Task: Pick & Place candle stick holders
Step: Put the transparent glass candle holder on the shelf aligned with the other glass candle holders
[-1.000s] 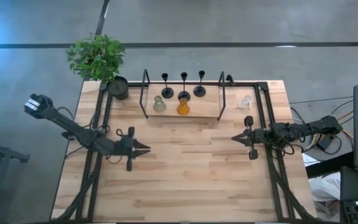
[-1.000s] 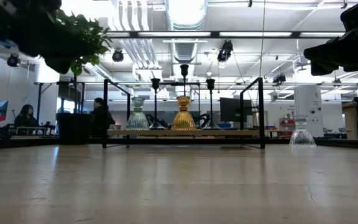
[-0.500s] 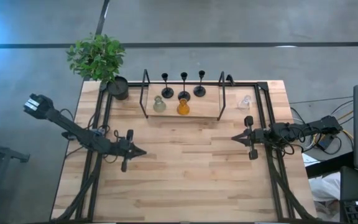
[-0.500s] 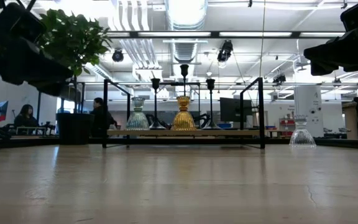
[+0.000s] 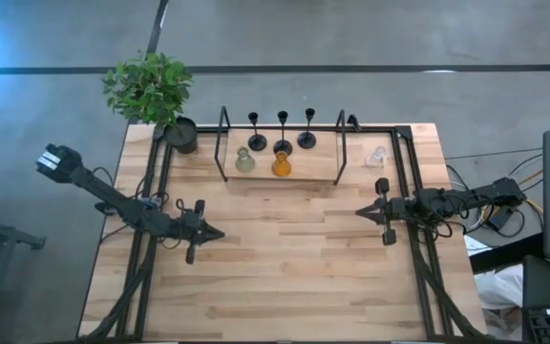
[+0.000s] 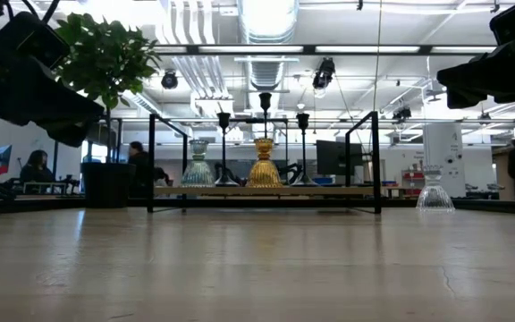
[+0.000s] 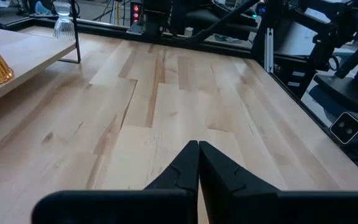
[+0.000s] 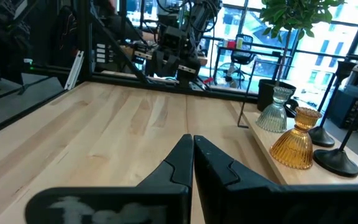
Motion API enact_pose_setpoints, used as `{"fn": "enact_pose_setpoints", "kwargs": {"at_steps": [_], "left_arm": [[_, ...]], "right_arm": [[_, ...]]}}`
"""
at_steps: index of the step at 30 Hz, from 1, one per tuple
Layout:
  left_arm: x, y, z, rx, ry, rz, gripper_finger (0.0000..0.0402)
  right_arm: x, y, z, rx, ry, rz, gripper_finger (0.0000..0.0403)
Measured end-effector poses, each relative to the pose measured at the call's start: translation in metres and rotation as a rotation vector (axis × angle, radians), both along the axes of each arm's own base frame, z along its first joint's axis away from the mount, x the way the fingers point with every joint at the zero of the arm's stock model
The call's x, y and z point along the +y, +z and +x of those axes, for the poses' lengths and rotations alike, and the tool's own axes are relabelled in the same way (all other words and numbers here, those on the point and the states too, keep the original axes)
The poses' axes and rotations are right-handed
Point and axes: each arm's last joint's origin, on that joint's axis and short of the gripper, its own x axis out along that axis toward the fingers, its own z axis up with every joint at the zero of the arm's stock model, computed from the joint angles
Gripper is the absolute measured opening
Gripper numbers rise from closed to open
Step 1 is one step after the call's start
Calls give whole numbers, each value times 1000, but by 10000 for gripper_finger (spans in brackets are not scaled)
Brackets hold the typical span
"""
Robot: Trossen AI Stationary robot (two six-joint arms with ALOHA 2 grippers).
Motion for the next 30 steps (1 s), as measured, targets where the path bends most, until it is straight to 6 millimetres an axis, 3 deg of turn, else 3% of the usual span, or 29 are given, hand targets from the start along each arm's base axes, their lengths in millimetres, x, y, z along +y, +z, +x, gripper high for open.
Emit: {"fn": "enact_pose_setpoints", "kwargs": {"at_steps": [8,13,16,23,30], "left_arm": [[0,0,0,1,0,0,14],[0,0,0,1,1,0,16],[0,0,0,1,1,0,16],[0,0,0,1,1,0,18],[0,0,0,1,1,0,16]], "right_arm": [[-1,0,0,-10,-23,-280,8],[-1,0,0,-13,-23,-321,8],[-1,1,0,-19,-14,-214,8],[-1,20,-1,-190,14,266,8],[-2,37,-5,-355,24,424,8]]}}
